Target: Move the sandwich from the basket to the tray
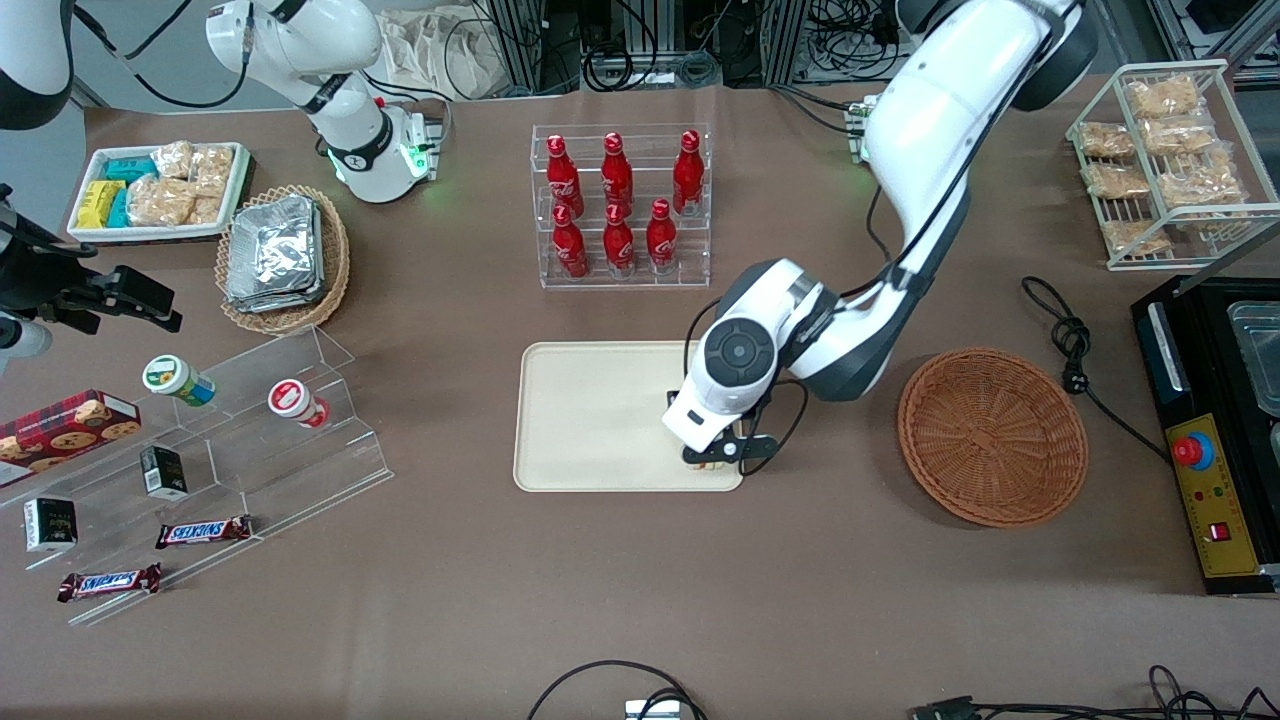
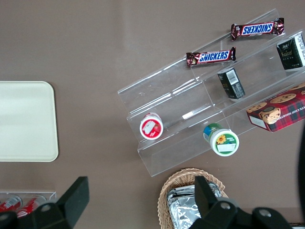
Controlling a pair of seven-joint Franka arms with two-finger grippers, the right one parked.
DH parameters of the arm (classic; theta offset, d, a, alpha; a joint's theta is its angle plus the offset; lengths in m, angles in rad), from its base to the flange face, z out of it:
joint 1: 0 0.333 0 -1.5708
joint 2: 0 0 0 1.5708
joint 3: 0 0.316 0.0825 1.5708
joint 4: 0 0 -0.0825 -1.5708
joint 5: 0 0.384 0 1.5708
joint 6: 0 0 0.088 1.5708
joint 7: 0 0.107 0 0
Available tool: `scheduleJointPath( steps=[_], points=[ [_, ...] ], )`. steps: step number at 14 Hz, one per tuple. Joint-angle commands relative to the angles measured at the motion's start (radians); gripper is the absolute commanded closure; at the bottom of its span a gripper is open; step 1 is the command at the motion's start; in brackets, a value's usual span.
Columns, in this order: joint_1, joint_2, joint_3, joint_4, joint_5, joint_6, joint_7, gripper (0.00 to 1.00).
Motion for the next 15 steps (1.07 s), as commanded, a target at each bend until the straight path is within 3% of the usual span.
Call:
scheduleJointPath(
  steps=[1,6,11,15],
  points=[
    [-0.005,-0.158,0.075,-0.031,0.002,-0.114,-0.004,0.00],
    [-0.002,-0.310,0.201,-0.081,-0.006,-0.149,0.004,0.00],
    [-0.002,-0.416,0.295,-0.176,-0.070,-0.156,0.119,0.00],
    [0.001,-0.568,0.442,-0.313,-0.153,-0.157,0.388,0.00]
  ],
)
